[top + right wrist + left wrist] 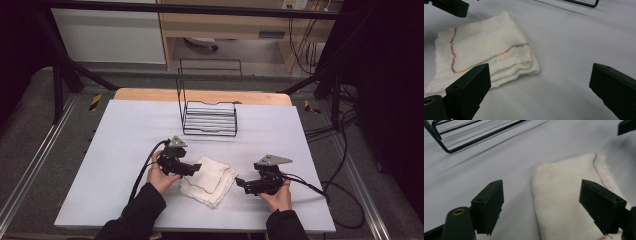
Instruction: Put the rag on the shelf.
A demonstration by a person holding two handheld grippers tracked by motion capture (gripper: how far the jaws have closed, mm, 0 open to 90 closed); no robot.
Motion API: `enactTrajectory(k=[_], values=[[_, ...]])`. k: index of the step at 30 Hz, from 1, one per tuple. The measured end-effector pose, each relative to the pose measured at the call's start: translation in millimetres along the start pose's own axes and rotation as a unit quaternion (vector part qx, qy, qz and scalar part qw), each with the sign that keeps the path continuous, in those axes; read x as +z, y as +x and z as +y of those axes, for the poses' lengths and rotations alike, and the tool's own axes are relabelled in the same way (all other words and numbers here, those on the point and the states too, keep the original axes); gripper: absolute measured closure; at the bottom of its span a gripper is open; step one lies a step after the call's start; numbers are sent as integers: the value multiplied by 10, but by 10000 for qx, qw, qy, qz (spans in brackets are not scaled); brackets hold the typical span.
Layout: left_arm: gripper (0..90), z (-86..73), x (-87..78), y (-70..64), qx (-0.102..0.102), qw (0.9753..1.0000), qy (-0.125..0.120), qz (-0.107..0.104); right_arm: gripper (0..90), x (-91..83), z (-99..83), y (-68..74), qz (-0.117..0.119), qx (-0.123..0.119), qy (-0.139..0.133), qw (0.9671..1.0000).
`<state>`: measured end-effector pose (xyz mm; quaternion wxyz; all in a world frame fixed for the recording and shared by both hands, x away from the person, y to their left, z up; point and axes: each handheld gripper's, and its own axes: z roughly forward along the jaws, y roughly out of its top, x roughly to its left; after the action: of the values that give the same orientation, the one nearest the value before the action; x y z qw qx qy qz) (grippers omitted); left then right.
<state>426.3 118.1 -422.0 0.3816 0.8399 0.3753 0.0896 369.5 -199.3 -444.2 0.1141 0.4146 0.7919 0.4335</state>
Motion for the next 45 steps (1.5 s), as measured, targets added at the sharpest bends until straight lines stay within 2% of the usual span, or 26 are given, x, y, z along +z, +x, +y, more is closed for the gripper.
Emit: enactTrajectory(k=[4, 8, 12, 16, 19, 27, 35, 37, 41, 43, 45], values=[[149, 89, 124, 54, 41, 9999, 92, 67, 15, 2, 2, -1, 10, 12, 21, 10000], [203, 158, 222, 80, 41, 9998, 175, 13, 5, -11, 10, -6, -10, 32, -10, 10000], [306, 170, 302, 67, 5, 9997, 232, -79, 5, -9, 8, -2, -22, 50, 31, 10000], [397, 142, 378, 54, 27, 9992, 400, -89, 5, -8, 10, -2, -25, 58, 5, 10000], [475, 139, 399, 68, -51, 9989, 419, -203, 5, -9, 11, -4, -21, 52, 11, 10000], [672, 136, 406, 49, -116, 9983, 452, -337, 4, -7, 12, -3, -13, 61, -1, 10000], [739, 113, 389, 1, -122, 9985, 445, -309, 4, -9, 17, 1, 3, 40, -61, 10000], [759, 107, 386, -8, -155, 9985, 423, -300, 4, -6, 23, 4, 7, 125, -74, 9999], [780, 105, 393, -10, -239, 9983, 434, -301, 13, 18, 36, 6, 15, 88, -72, 9999], [782, 103, 396, -7, -222, 9983, 438, -307, 34, 46, 53, 23, -12, 24, -43, 10000], [782, 97, 399, 0, -159, 9984, 430, -331, 59, 84, 75, 52, 13, 72, -60, 10000]])
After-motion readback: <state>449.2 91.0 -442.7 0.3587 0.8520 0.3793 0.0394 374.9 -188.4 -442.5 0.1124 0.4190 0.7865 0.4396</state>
